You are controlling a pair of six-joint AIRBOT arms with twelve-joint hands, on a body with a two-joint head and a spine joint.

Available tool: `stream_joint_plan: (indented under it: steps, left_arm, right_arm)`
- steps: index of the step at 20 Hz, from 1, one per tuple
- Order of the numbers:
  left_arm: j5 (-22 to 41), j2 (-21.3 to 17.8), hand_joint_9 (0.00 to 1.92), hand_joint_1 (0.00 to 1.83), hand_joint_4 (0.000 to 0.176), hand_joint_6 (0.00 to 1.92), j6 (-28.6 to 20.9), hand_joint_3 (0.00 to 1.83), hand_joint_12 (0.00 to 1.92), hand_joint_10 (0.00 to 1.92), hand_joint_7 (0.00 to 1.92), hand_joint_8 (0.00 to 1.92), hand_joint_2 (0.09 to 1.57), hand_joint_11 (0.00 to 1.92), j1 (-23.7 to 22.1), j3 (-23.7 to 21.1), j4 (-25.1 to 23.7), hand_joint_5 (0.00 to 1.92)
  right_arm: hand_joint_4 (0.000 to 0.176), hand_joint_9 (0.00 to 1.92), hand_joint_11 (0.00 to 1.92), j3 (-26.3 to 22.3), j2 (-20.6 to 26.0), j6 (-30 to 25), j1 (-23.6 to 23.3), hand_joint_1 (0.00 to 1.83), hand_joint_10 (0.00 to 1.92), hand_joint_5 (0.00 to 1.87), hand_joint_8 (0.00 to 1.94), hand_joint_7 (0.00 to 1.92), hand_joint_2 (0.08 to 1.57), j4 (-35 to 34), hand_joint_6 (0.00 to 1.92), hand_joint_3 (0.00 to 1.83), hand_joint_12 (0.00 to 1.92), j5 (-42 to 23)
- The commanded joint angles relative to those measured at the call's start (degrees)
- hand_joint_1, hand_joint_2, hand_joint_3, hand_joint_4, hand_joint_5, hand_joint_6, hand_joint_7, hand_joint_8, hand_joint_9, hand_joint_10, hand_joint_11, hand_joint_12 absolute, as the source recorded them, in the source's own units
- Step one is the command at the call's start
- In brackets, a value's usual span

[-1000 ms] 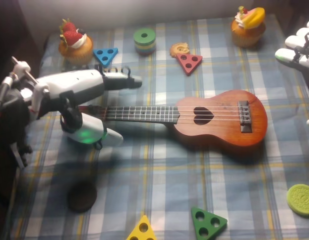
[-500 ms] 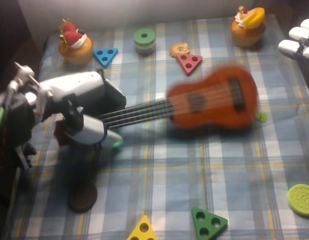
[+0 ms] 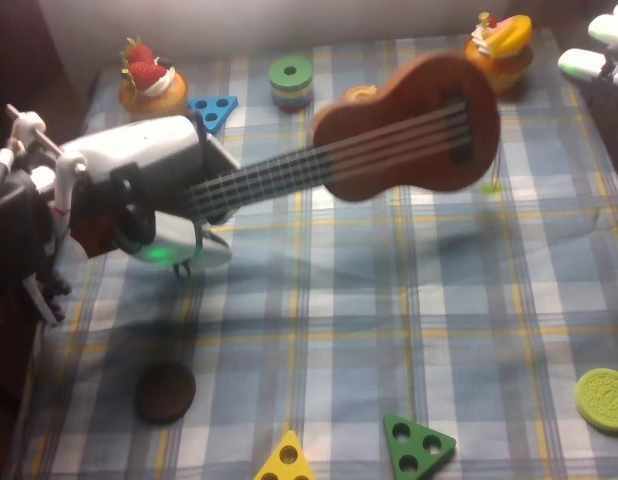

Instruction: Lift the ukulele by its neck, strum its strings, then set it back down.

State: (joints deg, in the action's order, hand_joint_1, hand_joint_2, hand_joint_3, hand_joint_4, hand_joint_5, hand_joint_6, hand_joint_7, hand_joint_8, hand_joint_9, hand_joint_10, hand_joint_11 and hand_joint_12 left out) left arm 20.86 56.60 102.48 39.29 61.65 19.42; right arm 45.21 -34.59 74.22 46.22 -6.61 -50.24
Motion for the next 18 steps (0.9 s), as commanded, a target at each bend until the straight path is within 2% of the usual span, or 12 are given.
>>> stream_joint_plan:
  steps: [1, 2, 3, 6, 7, 8, 9, 10, 12, 13, 14, 18]
  left_arm:
    - [5.6, -0.5, 1.33, 1.39, 0.0, 1.92, -1.7, 0.01, 1.92, 1.92, 1.16, 1.92, 1.14, 1.47, -1.0, 0.1, -1.1, 1.0]
    - [5.6, -0.8, 1.32, 1.42, 0.0, 1.92, -3.1, 0.0, 1.92, 1.92, 1.16, 1.92, 1.13, 1.47, -1.5, 0.1, -2.4, 1.01]
    - [5.6, -1.2, 1.33, 1.41, 0.0, 1.92, -4.6, 0.01, 1.92, 1.92, 1.19, 1.92, 1.13, 1.47, -2.1, 0.1, -3.6, 1.04]
    - [3.8, -1.7, 1.32, 1.51, 0.0, 1.92, -9.4, 0.01, 1.92, 1.92, 1.19, 1.92, 1.15, 1.45, -4.4, 1.1, -7.0, 1.01]
    - [2.1, -1.5, 1.31, 1.49, 0.0, 1.92, -13.9, 0.01, 1.92, 1.92, 1.2, 1.92, 1.15, 1.42, -5.6, 2.4, -10.0, 1.01]
    - [0.5, -1.4, 1.29, 1.49, 0.0, 1.92, -19.5, 0.01, 1.92, 1.92, 1.2, 1.92, 1.15, 1.39, -6.6, 3.9, -14.1, 1.03]
    - [-1.1, -1.2, 1.26, 1.49, 0.0, 1.92, -25.9, 0.01, 1.92, 1.92, 1.17, 1.92, 1.16, 1.37, -7.4, 5.4, -18.4, 1.03]
    - [-2.3, -1.0, 1.23, 1.5, 0.0, 1.92, -32.1, 0.01, 1.92, 1.92, 1.14, 1.92, 1.15, 1.35, -8.2, 6.7, -22.4, 1.01]
    - [-5.3, -0.6, 1.28, 1.53, 0.0, 1.92, -43.4, 0.0, 1.92, 1.92, 1.2, 1.92, 1.13, 1.43, -10.1, 9.4, -31.7, 1.08]
    - [-6.1, -0.5, 1.28, 1.53, 0.0, 1.92, -45.6, 0.0, 1.92, 1.92, 1.2, 1.92, 1.13, 1.43, -10.5, 9.8, -34.0, 1.08]
    - [-8.1, -0.3, 1.26, 1.57, 0.0, 1.92, -50.2, 0.0, 1.92, 1.92, 1.18, 1.92, 1.12, 1.39, -11.8, 10.3, -39.8, 1.07]
    - [-12.2, -0.3, 1.24, 1.46, 0.0, 1.92, -50.3, 0.0, 1.92, 1.92, 1.19, 1.92, 1.14, 1.36, -13.6, 9.0, -43.6, 1.12]
  right_arm:
    - [0.069, 0.0, 0.02, -0.1, 0.5, 0.1, -0.9, 0.34, 0.0, 0.0, 0.0, 0.0, 1.36, -0.5, 0.0, 0.0, 0.01, -7.3]
    - [0.06, 0.05, 0.0, -0.1, 0.5, 0.1, -0.9, 0.37, 0.04, 0.0, 0.0, 0.0, 1.35, -0.4, 0.0, 0.0, 0.45, -7.6]
    - [0.053, 0.06, 0.0, -0.2, 0.6, 0.0, -0.9, 0.42, 0.03, 0.0, 0.0, 0.0, 1.36, -0.3, 0.0, 0.0, 0.59, -7.9]
    - [0.061, 0.05, 0.0, -0.4, 0.6, -0.1, -0.9, 0.41, 0.01, 0.0, 0.0, 0.0, 1.38, 0.3, 0.0, 0.0, 0.45, -8.1]
    - [0.027, 0.01, 0.0, -0.4, 0.6, -0.1, -0.9, 0.37, 0.0, 0.0, 0.0, 0.0, 1.37, 0.4, 0.0, 0.0, 0.27, -8.1]
    - [0.032, 0.0, 0.0, -0.4, 0.6, -0.1, -0.9, 0.33, 0.0, 0.0, 0.0, 0.0, 1.34, 0.5, 0.0, 0.0, 0.05, -8.1]
    - [0.0, 0.0, 0.0, -0.4, 0.7, -0.3, -0.9, 0.27, 0.0, 0.0, 0.0, 0.0, 1.3, 0.8, 0.0, 0.0, 0.01, -8.1]
    - [0.011, 0.0, 0.0, -0.4, 0.7, -0.5, -0.9, 0.22, 0.0, 0.0, 0.0, 0.0, 1.26, 1.1, 0.0, 0.0, 0.0, -8.1]
    - [0.0, 0.0, 0.0, -0.4, 0.7, -0.6, -0.9, 0.28, 0.0, 0.0, 0.0, 0.0, 1.28, 1.6, 0.0, 0.0, 0.0, -8.2]
    - [0.0, 0.0, 0.0, -0.5, 0.7, -0.6, -0.9, 0.28, 0.0, 0.0, 0.0, 0.0, 1.28, 1.6, 0.0, 0.0, 0.0, -8.2]
    - [0.0, 0.0, 0.0, -0.5, 0.7, -0.6, -0.9, 0.21, 0.0, 0.0, 0.0, 0.0, 1.27, 1.7, 0.0, 0.0, 0.0, -8.2]
    - [0.005, 0.0, 0.0, -0.6, 0.7, -0.6, -1.1, 0.24, 0.0, 0.0, 0.0, 0.0, 1.28, 1.9, 0.0, 0.0, 0.0, -8.1]
